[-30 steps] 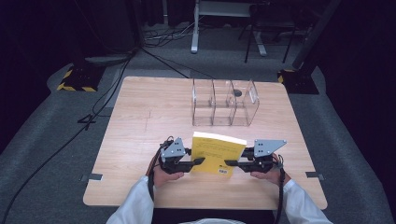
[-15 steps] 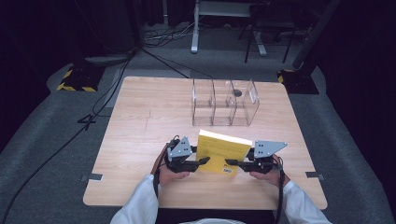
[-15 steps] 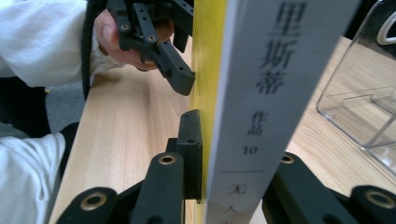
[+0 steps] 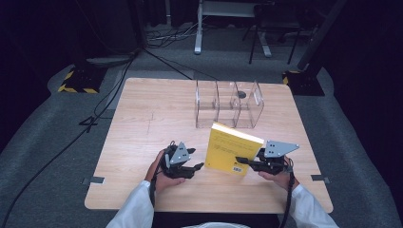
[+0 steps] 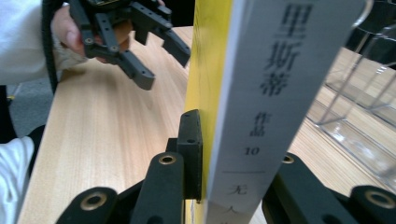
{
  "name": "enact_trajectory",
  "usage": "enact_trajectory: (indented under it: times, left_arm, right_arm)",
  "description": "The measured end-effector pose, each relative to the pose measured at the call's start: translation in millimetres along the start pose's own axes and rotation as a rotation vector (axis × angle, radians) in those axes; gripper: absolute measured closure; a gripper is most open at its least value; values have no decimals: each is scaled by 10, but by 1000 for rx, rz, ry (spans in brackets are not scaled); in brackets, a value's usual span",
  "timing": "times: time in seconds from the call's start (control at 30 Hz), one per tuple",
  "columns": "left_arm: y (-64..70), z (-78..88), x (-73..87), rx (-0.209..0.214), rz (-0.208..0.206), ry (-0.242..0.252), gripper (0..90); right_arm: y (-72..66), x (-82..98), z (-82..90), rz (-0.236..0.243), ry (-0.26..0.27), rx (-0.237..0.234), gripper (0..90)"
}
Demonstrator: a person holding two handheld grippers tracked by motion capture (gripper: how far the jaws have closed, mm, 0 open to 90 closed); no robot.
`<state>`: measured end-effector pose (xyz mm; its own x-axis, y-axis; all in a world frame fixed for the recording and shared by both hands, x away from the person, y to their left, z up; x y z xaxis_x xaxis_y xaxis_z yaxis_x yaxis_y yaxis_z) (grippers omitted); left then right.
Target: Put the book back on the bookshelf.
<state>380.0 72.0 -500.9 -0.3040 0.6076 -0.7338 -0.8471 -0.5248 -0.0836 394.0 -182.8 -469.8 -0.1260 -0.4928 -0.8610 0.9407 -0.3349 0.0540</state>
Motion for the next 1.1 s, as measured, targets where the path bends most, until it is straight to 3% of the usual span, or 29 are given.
enact_trajectory:
  times: [0.17, 0.33, 0.5, 0.7, 0.9, 1.1]
  left_arm:
    - [-29, 33, 155, -31, 4, -59, 314]
    - [-77, 72, 307, -57, 39, -97, 228]
    - [-115, 119, 466, -63, 71, -137, 211]
    - [-145, 163, 647, -101, 79, -190, 181]
    - [-167, 216, 779, -143, 86, -221, 201]
    - [-202, 298, 859, -140, 133, -208, 195]
  right_arm:
    - [34, 18, 25, -13, 0, 22, 755]
    - [58, 46, 75, -14, -5, 53, 756]
    - [82, 77, 128, -8, -8, 76, 756]
    - [153, 136, 214, -45, -6, 124, 756]
    - [194, 201, 318, -63, -4, 167, 758]
    - [228, 283, 445, -76, 0, 231, 760]
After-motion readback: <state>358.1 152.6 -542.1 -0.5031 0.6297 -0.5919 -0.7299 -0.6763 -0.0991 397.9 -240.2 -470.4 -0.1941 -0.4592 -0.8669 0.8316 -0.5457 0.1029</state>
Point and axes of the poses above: each handheld gripper's, and its own axes: z roughly backward along the jaws, x roughly out of its underside, y roughly to its right, the point moved 6 cm from there along -z, roughly forward along the jaws, and after that the axes turned 8 degrees about -y, right-handed, at the moved point
